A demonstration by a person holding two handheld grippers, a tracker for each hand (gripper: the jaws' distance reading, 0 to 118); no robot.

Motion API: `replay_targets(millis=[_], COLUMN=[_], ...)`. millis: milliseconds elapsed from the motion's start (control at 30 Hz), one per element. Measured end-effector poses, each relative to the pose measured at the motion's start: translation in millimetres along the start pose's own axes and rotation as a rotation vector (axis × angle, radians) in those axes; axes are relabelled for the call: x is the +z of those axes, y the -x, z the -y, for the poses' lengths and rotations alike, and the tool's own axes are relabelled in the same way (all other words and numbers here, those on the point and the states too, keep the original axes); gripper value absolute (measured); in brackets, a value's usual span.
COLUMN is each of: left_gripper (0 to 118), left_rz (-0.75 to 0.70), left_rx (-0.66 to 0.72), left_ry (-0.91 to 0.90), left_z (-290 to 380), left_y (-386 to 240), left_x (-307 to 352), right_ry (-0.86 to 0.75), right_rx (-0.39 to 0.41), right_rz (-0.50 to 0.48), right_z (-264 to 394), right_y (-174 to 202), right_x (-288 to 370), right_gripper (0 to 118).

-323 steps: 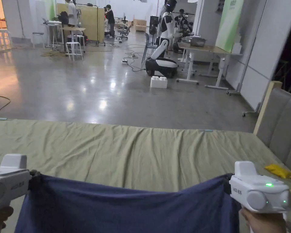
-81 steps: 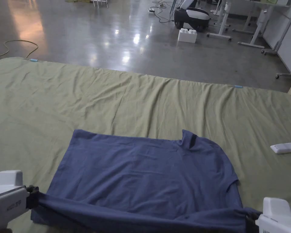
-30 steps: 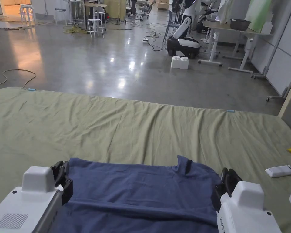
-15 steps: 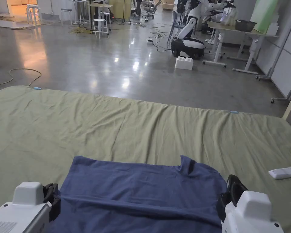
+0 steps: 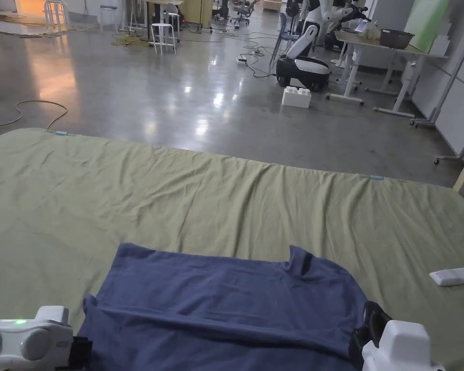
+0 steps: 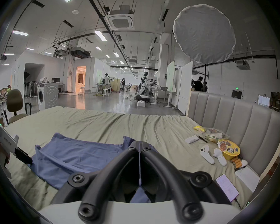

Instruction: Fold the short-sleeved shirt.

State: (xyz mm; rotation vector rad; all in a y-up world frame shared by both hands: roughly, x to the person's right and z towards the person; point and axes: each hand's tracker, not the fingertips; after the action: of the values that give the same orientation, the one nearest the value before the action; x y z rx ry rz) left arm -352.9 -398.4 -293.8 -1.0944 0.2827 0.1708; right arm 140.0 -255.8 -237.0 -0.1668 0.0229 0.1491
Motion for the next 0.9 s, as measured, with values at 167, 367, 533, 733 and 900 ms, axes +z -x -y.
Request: replay_targets(millis=[167, 367, 533, 733, 900], left_gripper=[61, 17, 8, 8, 8], left_rz=[0.015, 0.087, 0.096, 0.068, 0.061], left_rx=[-0.009, -0.093, -0.069, -0.096, -0.090], left_ry=[-0.052, -0.053, -0.064, -0.101, -0.116], left_z=[5.5, 11.7, 12.4, 15.8, 15.5], left_y=[-4.0, -20.0, -14.2, -10.3, -9.2], left_x=[-0.5, 4.5, 11.8, 20.4, 24.2], right_ry=[0.093, 0.185, 0.378, 0.628, 0.696], right_rx=[-0.052, -0.055, -0.053, -0.013, 0.001], right_rz=[0.014, 0.036, 0.039, -0.065, -0.058], right_z=[17.3, 34.8, 51.7, 77.7, 97.5], right_y=[-11.9, -30.7, -64.5, -94.1, -89.5], right_x=[-6.9, -17.3, -39.9, -78.7, -109.6], right_gripper=[2, 2, 8, 72, 85])
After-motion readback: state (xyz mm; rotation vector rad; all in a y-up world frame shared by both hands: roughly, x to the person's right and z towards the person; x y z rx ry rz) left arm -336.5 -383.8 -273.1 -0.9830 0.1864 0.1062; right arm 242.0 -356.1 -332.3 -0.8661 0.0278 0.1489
